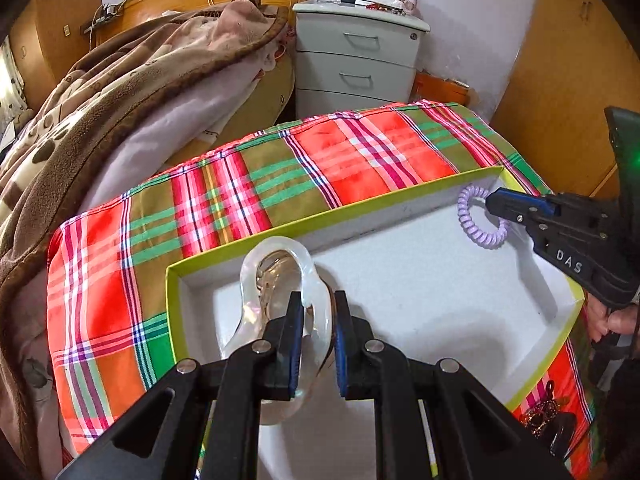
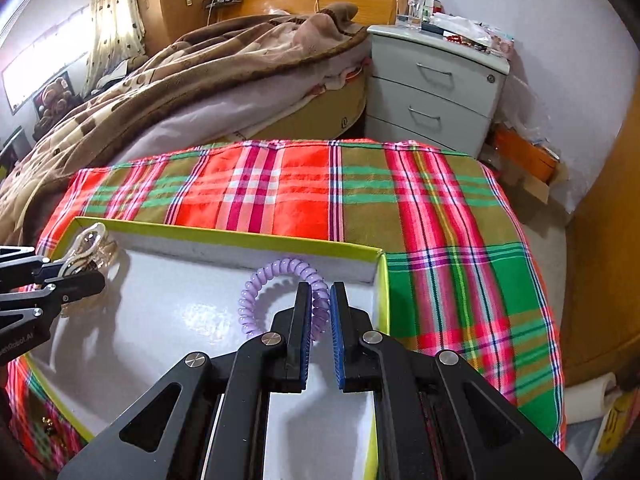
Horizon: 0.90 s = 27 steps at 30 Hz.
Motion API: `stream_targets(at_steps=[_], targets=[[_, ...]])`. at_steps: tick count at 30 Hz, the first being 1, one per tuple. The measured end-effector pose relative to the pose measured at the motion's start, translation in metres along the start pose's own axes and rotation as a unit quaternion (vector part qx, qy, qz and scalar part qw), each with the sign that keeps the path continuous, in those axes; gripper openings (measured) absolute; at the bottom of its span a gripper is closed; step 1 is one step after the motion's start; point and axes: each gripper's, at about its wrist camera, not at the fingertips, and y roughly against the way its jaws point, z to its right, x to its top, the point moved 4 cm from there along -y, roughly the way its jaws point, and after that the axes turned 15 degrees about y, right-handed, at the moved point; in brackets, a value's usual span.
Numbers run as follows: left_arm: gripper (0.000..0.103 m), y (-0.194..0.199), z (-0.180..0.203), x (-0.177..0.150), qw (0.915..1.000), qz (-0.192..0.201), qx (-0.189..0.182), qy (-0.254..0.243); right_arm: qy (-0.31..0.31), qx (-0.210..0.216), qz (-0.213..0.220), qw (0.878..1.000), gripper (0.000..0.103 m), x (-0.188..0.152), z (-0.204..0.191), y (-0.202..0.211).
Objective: Organize jewelry
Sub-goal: 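Carry both items into the yellow tray and open both tools to release them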
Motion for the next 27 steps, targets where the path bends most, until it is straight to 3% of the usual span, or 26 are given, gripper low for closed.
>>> stream_targets(at_steps=[18, 23, 27], targets=[[0.016, -0.001, 0.000, 0.001, 1.0000, 0.003, 0.008, 0.003, 0.004, -0.004, -0.002, 1.000, 0.010, 0.000, -0.003, -0.007], [0.029, 0.004, -0.001, 0.001, 0.9999, 0.007, 0.003, 0.009, -0.004, -0.002, 0.000, 1.000, 0.010, -0.001, -0.003, -0.005], [0.032, 0.011, -0.002, 0.001, 0.9998, 0.016, 0.005, 0.011, -0.012, 0.003, 0.006, 1.000, 0.016, -0.002, -0.002, -0.001]])
